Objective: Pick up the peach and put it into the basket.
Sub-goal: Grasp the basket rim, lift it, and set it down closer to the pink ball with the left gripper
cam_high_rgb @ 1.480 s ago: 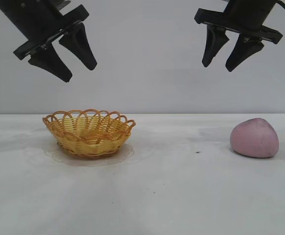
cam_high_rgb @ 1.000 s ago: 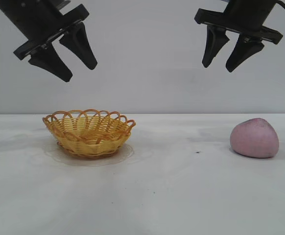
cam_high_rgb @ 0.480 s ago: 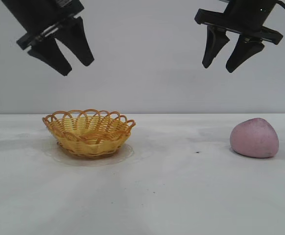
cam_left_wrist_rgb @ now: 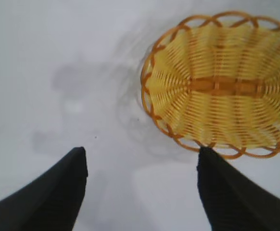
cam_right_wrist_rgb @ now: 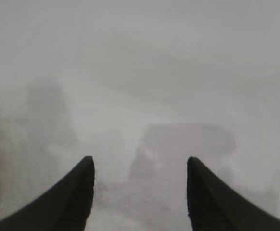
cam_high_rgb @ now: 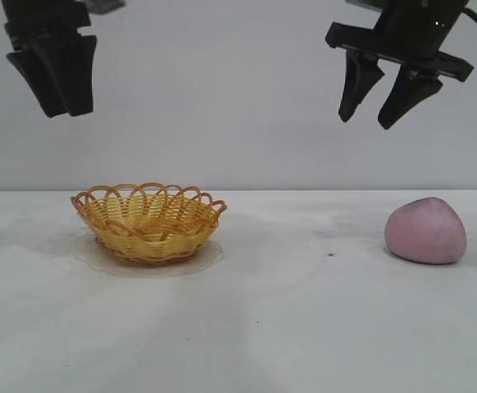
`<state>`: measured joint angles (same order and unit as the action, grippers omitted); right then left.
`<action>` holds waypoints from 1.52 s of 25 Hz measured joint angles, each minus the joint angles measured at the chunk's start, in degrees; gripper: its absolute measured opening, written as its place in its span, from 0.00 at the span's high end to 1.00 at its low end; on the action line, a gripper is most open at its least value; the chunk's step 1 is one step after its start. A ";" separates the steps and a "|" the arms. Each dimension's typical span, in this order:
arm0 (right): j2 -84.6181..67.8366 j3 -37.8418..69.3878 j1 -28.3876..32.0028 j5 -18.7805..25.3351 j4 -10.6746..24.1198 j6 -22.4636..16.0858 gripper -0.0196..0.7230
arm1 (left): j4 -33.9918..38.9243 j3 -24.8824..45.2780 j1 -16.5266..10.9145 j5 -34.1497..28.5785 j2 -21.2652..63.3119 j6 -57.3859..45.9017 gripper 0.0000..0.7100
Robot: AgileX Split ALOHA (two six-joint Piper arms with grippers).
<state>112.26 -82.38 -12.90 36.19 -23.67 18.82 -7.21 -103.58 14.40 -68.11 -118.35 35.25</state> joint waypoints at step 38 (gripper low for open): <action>0.41 0.00 0.00 -0.84 0.10 0.00 0.49 | -0.63 -19.94 2.15 -2.10 -23.06 1.48 0.87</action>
<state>112.68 -82.38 -12.90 35.35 -23.57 18.82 -7.83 -123.52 16.55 -70.22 -141.41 36.72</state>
